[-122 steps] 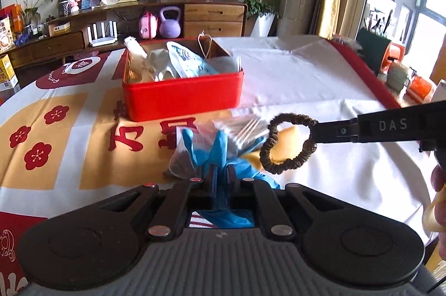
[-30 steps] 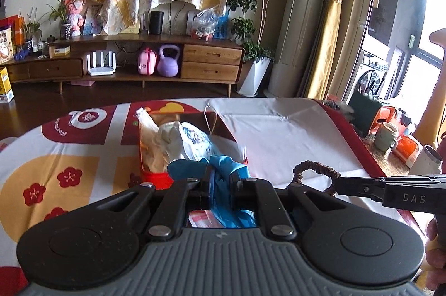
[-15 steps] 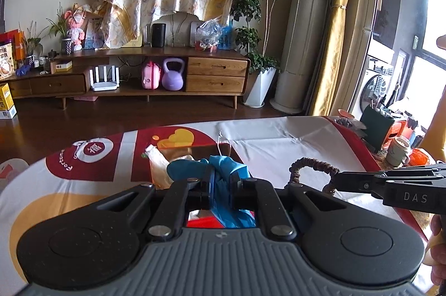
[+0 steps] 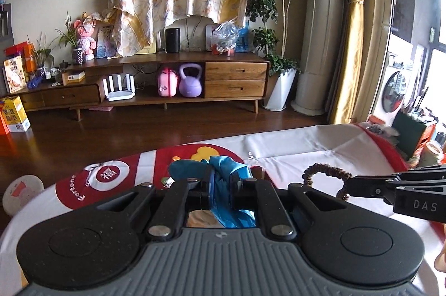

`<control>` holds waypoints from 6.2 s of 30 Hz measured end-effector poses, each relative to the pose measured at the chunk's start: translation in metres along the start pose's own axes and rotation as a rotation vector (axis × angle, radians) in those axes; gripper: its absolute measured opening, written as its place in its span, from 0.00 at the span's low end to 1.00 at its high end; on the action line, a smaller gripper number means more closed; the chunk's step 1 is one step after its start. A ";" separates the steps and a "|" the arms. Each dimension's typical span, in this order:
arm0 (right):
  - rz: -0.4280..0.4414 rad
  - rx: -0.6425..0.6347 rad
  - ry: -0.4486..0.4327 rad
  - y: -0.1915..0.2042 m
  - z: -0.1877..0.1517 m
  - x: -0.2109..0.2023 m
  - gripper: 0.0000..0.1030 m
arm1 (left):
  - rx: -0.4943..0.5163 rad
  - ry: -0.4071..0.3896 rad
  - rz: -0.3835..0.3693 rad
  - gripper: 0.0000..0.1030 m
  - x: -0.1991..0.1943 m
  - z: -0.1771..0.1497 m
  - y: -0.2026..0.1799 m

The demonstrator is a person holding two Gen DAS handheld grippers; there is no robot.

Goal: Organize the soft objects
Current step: 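Lower the glove and bracelet with both grippers into the red box, then open both grippers to release the glove and bracelet in the box, then withdraw both grippers from the box toward the duck and small bags, then move the right gripper to the yellow rubber duck while the left approaches the small clear bag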

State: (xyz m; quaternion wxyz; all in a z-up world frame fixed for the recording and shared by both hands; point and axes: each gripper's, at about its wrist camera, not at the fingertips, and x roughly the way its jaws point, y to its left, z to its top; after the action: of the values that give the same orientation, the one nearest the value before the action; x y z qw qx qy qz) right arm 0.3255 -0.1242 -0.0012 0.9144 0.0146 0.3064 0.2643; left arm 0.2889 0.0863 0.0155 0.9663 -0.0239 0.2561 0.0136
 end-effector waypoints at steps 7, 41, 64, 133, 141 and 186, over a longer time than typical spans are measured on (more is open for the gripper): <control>-0.008 -0.001 0.036 -0.004 -0.001 0.032 0.04 | -0.004 0.039 0.029 0.09 0.040 -0.002 0.002; -0.010 -0.065 0.161 0.005 -0.028 0.096 0.09 | -0.035 0.272 0.013 0.09 0.136 -0.052 0.012; 0.034 -0.033 0.137 -0.001 -0.018 0.060 0.32 | -0.078 0.263 0.011 0.16 0.103 -0.047 0.012; 0.075 -0.101 0.116 -0.002 -0.141 -0.089 0.77 | -0.138 0.263 -0.102 0.17 -0.081 -0.167 -0.042; 0.102 -0.175 0.164 -0.008 -0.139 -0.066 0.79 | -0.143 0.247 -0.090 0.70 -0.076 -0.176 -0.039; 0.090 -0.369 0.257 -0.008 -0.158 0.005 0.58 | -0.046 0.253 -0.011 0.97 0.003 -0.192 -0.043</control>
State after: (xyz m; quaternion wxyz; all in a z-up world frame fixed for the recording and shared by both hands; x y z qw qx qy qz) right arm 0.2433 -0.1503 -0.1334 0.8423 -0.1728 0.3658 0.3562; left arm 0.1988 0.0335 -0.1507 0.9254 -0.0490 0.3756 0.0111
